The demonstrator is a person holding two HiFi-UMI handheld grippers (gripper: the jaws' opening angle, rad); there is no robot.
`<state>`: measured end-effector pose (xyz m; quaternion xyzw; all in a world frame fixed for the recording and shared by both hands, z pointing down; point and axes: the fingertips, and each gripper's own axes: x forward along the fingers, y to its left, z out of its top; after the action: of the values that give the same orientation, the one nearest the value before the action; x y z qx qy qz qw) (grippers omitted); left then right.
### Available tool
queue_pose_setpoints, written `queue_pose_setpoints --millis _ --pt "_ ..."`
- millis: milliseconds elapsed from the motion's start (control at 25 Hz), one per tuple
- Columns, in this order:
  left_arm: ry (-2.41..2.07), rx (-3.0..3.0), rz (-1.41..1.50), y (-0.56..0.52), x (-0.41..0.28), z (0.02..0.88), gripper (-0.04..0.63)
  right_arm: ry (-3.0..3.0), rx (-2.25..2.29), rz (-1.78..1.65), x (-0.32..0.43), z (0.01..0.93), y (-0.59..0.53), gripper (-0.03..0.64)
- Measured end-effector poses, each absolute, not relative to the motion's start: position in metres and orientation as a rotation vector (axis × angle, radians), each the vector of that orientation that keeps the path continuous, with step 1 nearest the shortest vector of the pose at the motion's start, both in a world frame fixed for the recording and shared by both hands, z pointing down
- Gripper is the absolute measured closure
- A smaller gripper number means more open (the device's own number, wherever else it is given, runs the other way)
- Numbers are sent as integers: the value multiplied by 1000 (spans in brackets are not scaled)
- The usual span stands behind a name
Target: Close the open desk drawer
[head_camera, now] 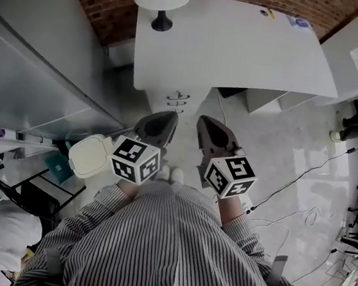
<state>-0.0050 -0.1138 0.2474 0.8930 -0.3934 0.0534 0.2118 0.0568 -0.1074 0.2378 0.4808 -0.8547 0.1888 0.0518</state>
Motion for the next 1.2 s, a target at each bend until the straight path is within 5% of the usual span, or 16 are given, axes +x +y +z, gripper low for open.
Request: queue_pose_setpoints --millis 1200 --pt "-1105 2565 132 -105 1 224 584 -2638 1404 508 62 224 -100 601"
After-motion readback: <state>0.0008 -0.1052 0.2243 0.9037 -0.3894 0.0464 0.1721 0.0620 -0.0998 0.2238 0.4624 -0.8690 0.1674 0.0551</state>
